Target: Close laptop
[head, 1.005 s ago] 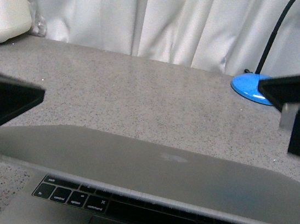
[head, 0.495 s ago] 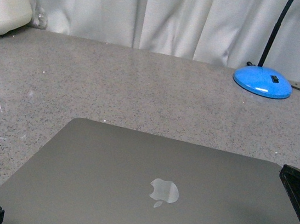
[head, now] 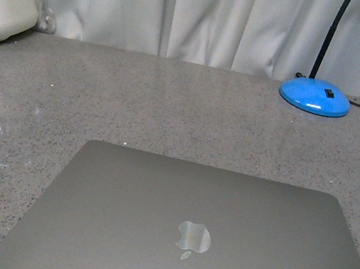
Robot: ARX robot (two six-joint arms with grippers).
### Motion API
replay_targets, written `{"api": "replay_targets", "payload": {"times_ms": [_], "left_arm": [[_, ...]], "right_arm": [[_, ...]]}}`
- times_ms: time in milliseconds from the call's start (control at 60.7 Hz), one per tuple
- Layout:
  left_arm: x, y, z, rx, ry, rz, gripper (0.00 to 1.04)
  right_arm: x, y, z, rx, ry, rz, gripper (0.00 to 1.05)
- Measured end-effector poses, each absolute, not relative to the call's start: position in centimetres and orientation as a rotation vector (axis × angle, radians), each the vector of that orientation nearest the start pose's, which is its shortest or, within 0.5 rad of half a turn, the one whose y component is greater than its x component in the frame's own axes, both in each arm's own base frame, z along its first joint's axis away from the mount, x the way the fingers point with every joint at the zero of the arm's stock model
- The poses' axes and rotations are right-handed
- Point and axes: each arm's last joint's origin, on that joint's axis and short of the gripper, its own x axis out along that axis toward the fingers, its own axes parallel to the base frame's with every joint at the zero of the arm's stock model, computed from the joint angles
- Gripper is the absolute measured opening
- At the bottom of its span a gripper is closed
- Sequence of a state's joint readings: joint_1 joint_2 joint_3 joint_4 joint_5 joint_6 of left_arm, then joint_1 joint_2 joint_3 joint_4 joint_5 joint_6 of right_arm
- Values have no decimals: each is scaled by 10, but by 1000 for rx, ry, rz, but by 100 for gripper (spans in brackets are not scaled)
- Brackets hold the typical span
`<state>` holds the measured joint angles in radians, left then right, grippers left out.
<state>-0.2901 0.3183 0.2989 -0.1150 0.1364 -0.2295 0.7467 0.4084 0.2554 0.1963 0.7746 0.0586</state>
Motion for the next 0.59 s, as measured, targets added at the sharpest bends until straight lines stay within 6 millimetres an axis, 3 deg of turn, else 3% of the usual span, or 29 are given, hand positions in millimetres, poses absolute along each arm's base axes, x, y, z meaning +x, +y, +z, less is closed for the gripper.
{"api": "replay_targets", "payload": {"times_ms": [99,181,264,330,462,593], "left_arm": [[97,-23,230,-280,156,-380,4],[97,-12,226,-341,115,-317,4],[98,-3,214,-222,10,-84,4],[97,0,202,-128,-9,-10,4],[98,0,177,-46,17,-3,4],[98,0,175,-22,10,-1,4]], "right_arm": [[97,63,237,81,-84,-67,1],[98,61,225,32,-52,-16,1],[98,52,199,-24,13,40,1],[98,42,185,-28,27,34,1],[97,30,185,-12,3,15,1],[97,22,181,-10,-1,19,1]]}}
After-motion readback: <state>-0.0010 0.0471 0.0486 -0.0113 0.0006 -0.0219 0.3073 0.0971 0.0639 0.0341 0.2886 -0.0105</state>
